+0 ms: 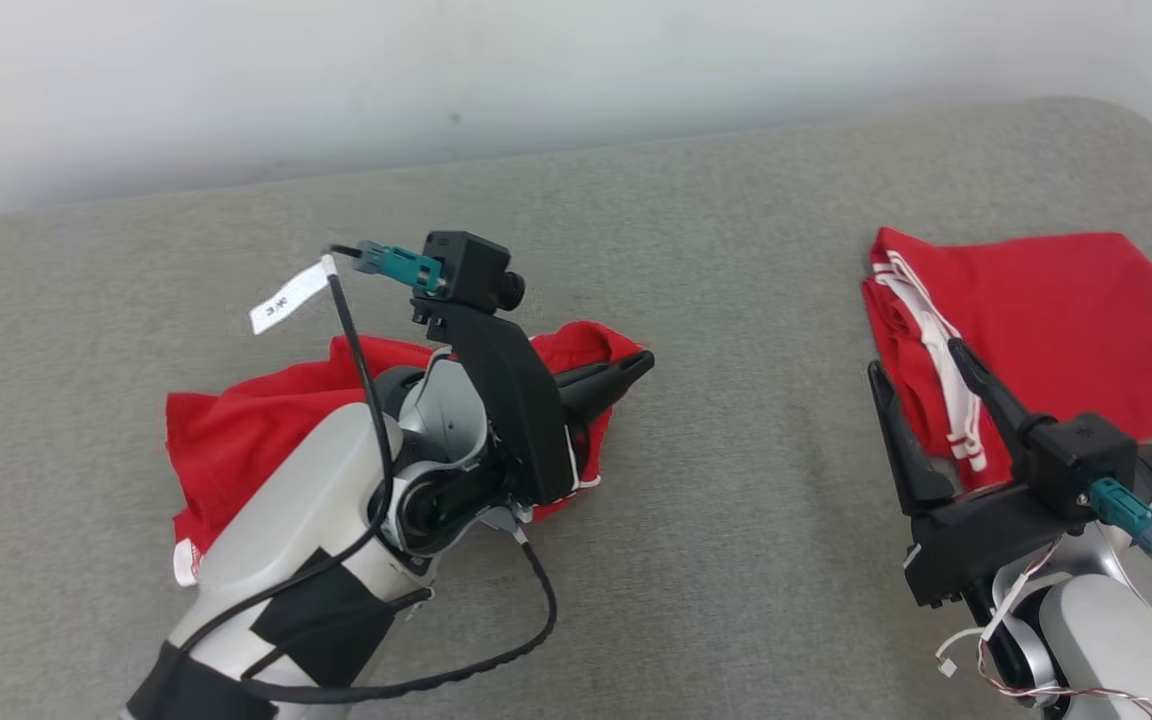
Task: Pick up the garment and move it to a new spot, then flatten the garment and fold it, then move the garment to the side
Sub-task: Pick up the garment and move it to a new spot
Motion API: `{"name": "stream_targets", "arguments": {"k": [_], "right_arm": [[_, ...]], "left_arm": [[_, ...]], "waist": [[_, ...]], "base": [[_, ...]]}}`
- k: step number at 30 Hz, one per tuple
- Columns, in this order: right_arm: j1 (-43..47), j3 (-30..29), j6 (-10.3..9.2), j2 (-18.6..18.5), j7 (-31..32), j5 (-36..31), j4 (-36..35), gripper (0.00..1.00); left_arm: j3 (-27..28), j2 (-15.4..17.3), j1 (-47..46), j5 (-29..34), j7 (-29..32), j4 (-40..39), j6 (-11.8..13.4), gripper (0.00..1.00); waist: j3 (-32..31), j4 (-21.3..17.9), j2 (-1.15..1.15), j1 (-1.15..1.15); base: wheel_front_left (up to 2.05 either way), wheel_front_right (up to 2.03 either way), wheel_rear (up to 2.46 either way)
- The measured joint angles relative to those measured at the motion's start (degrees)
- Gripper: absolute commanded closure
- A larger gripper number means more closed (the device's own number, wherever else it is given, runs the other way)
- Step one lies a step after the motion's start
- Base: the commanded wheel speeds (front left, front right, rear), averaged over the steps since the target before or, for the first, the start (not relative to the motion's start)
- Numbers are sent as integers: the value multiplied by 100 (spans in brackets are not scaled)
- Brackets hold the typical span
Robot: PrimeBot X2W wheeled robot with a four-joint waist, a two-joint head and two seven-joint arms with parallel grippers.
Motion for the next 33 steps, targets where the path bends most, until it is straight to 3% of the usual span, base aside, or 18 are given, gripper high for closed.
{"name": "stream_targets", "arguments": {"k": [20, 21, 22, 23, 33], "right_arm": [[-68, -37, -10, 148, -211, 7, 180, 0], [-68, -52, -20, 147, -231, 13, 193, 0], [-68, -58, -34, 146, -250, 12, 204, 0], [-69, -58, -33, 146, -252, 12, 210, 0], [-86, -98, 0, 85, -311, 16, 402, 0]], "left_arm": [[-803, -252, -376, 58, -801, 463, 0, 100], [-829, -263, -378, 25, -896, 501, 0, 92], [-839, -269, -378, 13, -1010, 558, 0, 58], [-845, -269, -381, 19, -1125, 634, 0, 0], [-1393, -244, -593, -92, -1634, 631, 0, 0]], "waist": [[319, -1017, 0, 1], [336, -1028, 0, 1], [343, -1029, 1, 1], [343, -1022, 0, 1], [191, -777, 0, 1]], "base": [[0, 0, 0], [0, 0, 0], [0, 0, 0], [0, 0, 0], [0, 0, 0]]}}
